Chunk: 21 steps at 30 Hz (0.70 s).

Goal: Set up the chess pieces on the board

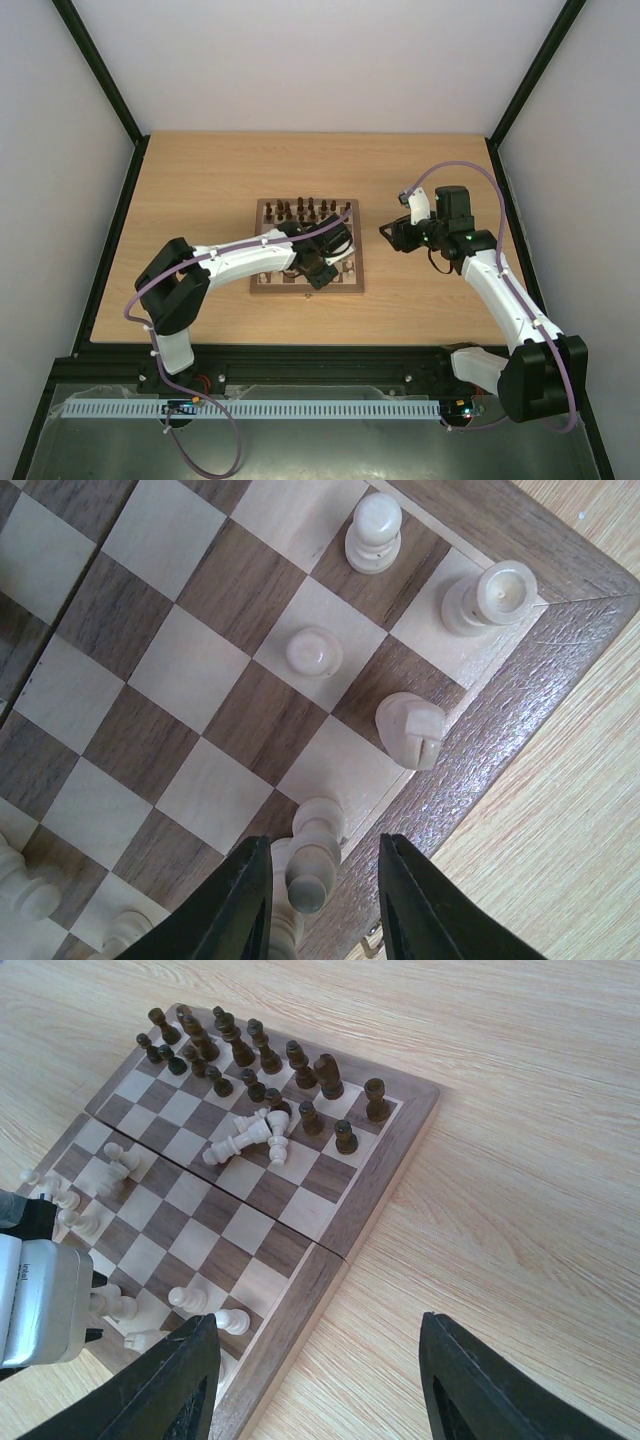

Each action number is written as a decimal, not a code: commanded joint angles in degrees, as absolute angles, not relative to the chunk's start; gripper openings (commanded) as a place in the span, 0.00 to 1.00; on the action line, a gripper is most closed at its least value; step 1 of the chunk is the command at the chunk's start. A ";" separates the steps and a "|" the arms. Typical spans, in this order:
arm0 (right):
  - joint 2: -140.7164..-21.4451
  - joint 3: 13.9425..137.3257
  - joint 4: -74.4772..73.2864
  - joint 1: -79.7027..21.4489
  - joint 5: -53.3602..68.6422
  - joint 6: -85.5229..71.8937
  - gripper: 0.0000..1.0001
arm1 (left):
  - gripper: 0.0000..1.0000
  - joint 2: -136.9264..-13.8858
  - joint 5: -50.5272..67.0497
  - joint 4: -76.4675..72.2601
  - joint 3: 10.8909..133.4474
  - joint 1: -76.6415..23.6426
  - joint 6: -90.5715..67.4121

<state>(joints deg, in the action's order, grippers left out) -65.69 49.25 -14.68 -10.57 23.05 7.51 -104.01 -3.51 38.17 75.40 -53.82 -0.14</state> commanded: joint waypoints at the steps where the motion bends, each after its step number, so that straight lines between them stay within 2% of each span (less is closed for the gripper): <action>1: -66.24 48.67 -15.30 -10.45 24.19 8.26 0.56 | 0.30 -104.87 -4.14 39.85 75.75 -53.79 0.62; 13: -66.12 48.54 -15.43 -10.45 24.02 8.35 0.56 | 0.17 -107.40 -3.19 39.68 77.36 -54.39 1.27; 21: -66.01 48.56 -15.38 -10.45 24.00 8.45 0.56 | 0.15 -108.39 -2.64 39.31 78.45 -54.93 1.27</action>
